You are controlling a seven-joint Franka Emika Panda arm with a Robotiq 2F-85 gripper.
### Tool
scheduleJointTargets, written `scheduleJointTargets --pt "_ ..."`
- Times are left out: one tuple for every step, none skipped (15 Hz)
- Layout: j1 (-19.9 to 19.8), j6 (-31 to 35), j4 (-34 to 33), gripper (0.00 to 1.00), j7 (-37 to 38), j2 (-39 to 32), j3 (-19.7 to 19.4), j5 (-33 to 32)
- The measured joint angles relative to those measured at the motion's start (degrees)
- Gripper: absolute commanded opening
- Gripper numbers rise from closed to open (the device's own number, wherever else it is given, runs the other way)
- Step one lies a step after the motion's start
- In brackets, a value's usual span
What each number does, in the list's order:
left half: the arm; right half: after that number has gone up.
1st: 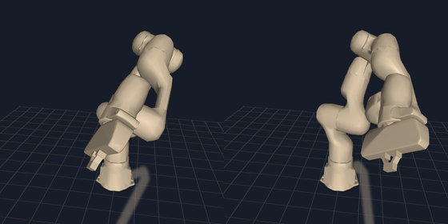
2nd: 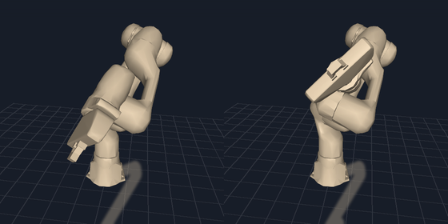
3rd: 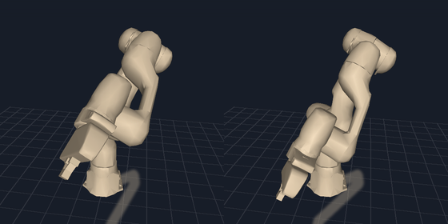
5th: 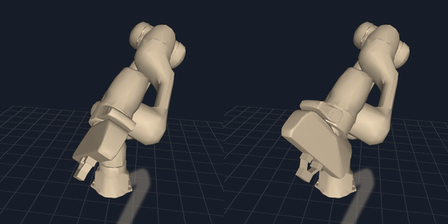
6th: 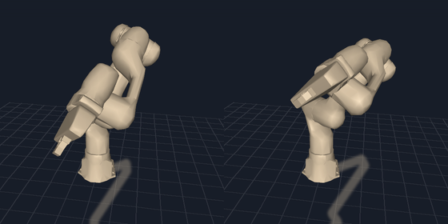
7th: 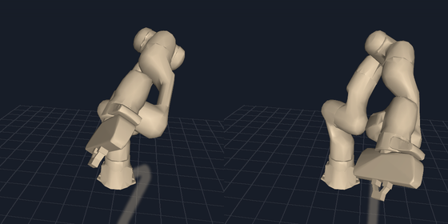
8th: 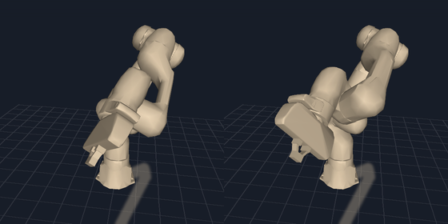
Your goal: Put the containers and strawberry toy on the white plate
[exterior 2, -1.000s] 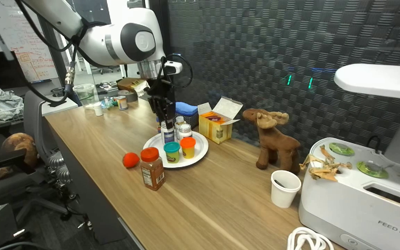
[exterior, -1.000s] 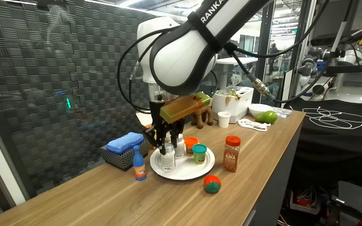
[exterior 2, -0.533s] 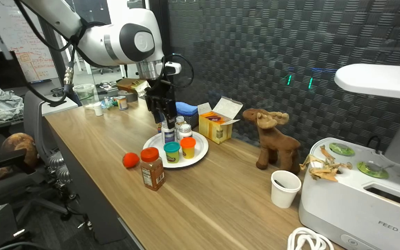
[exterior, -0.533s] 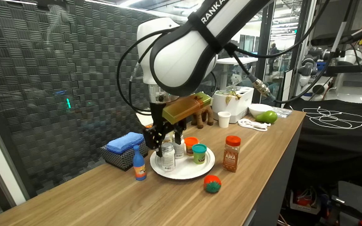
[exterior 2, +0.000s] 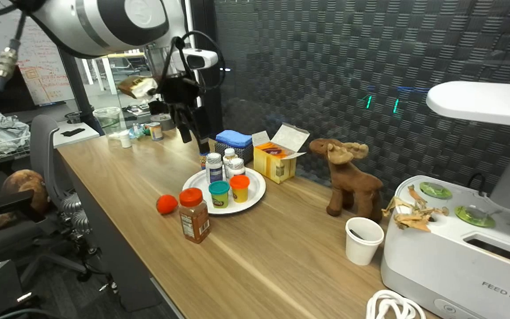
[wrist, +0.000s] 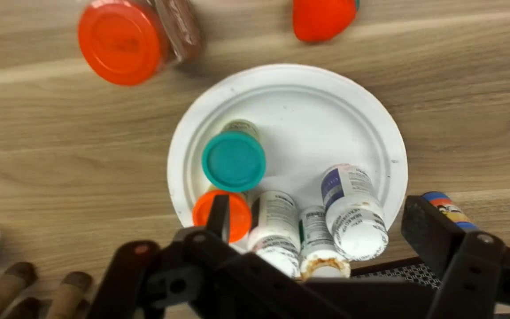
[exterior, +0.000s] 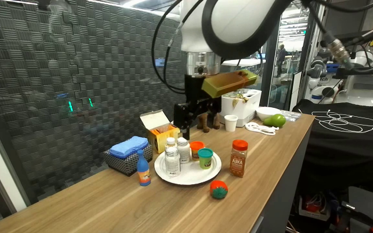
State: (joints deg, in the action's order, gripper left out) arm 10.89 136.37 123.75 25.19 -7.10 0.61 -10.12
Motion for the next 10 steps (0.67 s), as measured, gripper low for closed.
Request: scheduleJointTargets --pt "-0.9 0.0 3.1 1.0 -0.3 2.9 0.0 1.2" --pt "-1.8 0.0 6.0 1.0 -1.3 5.7 0.0 2.8" --pt "-2.7 0.0 8.7 1.0 -2.6 8.1 0.0 4.0" --pt "-3.7 0.0 11.1 1.0 -3.9 10.2 0.0 4.8" --pt "-4.8 0.1 13.2 1.0 -5.2 12.0 0.0 5.2" --pt "-6.0 0.1 14.9 1.0 -6.4 13.4 -0.1 5.2" --pt "-7.0 0.2 16.3 1.0 -7.9 14.3 -0.3 5.4" --pt "-7.8 0.3 17.4 1.0 -9.8 14.9 -0.6 6.1" --pt "-8.4 0.8 18.2 1.0 -12.2 15.1 -1.0 7.3" --pt "-8.9 1.7 18.9 1.0 -14.7 14.9 -1.4 8.7"
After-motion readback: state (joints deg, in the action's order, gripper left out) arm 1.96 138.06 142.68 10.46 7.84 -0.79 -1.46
